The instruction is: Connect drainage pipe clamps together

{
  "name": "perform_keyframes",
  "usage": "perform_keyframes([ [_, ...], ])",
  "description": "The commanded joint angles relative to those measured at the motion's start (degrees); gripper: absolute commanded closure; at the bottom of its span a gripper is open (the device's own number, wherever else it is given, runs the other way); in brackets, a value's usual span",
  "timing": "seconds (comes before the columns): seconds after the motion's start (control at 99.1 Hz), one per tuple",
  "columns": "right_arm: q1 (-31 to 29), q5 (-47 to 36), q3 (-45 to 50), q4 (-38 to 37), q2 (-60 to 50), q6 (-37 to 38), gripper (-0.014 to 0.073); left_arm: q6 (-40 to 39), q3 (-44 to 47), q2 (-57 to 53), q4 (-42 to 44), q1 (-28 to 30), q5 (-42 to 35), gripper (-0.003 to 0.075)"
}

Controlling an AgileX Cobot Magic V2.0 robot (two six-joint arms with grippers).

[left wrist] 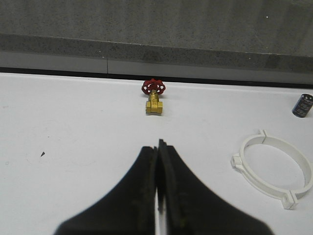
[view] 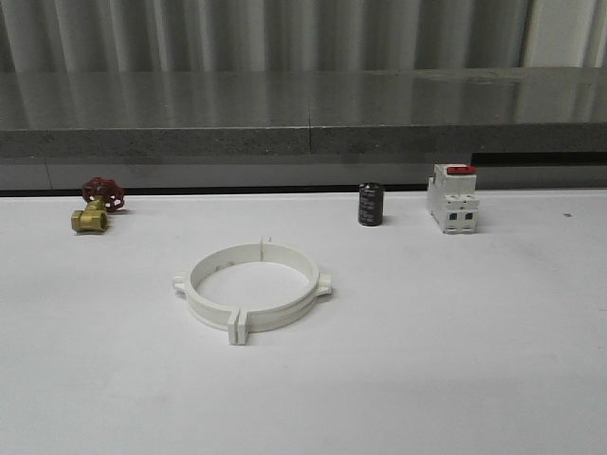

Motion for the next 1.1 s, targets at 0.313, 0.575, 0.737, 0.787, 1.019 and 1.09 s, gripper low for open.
perform_keyframes([
  [0.313,-5.76,-16.98,10.09,6.64,-5.61,-2.76,0.0662,0.06,-1.5,0.23,-0.18,-0.04,-3.96,0.0741],
  [0.575,-5.76,-26.16,15.11,6.64,-5.61,-0.97,0.0662,0.06,-1.5,0.23,-0.18,-0.04,-3.96,0.0741],
  [0.737,-5.76,-32.07,18.53,6.64,-5.61,1.35,0.0662,0.06,-1.5,0.23,-0.18,-0.04,-3.96,0.0741],
  [0.787,-5.76,-33.37,19.13,6.64,-5.61,1.81,0.0662,0.06,-1.5,0.23,-0.18,-0.04,-3.96,0.0741],
  [1.019,-5.76,-33.96,19.06,4.02,-5.61,3.31,0.0662,0.06,-1.5,0.23,-0.18,-0.04,-3.96,0.0741],
  [1.09,-5.76,-34.01,19.06,3.76,-5.61,3.37,0.0662,0.06,-1.5,0.23,-0.18,-0.04,-3.96,0.0741],
])
